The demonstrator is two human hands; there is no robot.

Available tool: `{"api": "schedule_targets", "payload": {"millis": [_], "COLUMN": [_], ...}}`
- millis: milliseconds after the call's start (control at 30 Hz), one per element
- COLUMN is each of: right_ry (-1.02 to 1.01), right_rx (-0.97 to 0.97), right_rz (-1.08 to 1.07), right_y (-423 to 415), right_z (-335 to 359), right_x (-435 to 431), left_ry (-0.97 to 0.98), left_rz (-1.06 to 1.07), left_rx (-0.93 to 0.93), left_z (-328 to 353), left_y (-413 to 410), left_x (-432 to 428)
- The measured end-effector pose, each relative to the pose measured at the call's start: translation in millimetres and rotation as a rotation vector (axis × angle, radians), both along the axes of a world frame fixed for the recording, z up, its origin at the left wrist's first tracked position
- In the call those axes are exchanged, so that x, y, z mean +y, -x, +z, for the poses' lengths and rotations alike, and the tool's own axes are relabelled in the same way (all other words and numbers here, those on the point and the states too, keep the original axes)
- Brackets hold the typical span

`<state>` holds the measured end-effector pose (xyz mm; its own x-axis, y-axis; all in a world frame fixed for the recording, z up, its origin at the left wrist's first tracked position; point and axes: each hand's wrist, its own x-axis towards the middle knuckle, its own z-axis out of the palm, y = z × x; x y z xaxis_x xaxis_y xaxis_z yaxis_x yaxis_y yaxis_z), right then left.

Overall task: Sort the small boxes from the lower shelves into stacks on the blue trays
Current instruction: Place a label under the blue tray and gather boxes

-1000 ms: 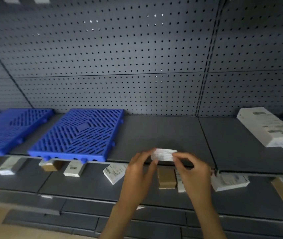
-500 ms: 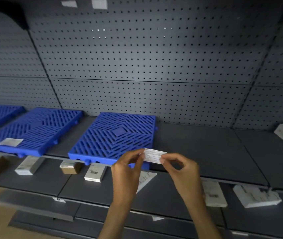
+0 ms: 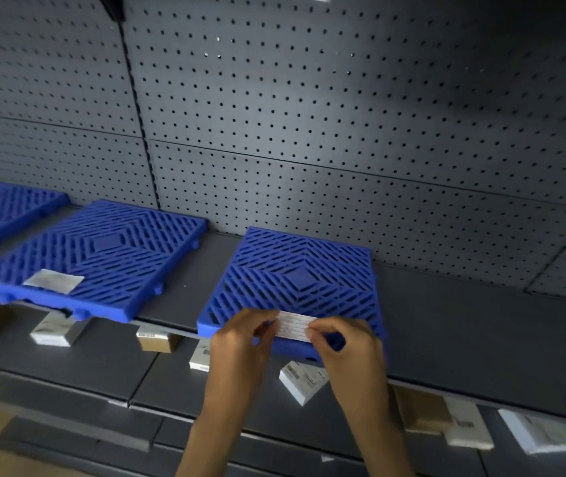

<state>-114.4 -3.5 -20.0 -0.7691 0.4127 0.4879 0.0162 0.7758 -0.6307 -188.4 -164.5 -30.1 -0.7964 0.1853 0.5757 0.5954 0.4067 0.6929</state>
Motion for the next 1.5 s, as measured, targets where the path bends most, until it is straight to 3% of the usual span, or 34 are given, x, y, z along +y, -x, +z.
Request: {"api": "schedule_targets", "payload": {"millis": [133,533,1033,1333,1500], "right_ry": [-0.059,0.038,0.07,-0.103,-0.13], "right_rx": [-0.033,-0.027,-0.07,-0.199,-0.227], "right_rz": [-0.05,-0.111,0.011,0.021,-0.087], "right_y": [4,5,-3,-72,-133], "right_z": [-8,-19,-6,16,7], "right_x": [-5,0,10,53,93], "left_ry": [0.059,0.176,0.277,0.509,0.635], "left_rz": [-0.04,-0.064,-0.097,-0.183,-0.257], "left_rx": [-0.03,-0.049,-0.009,0.306,0.324], "left_z": [-2,-9,5,36,24], "left_y": [10,28,21,-22,-58], "left_x": [-2,-5,-8,15,62]}}
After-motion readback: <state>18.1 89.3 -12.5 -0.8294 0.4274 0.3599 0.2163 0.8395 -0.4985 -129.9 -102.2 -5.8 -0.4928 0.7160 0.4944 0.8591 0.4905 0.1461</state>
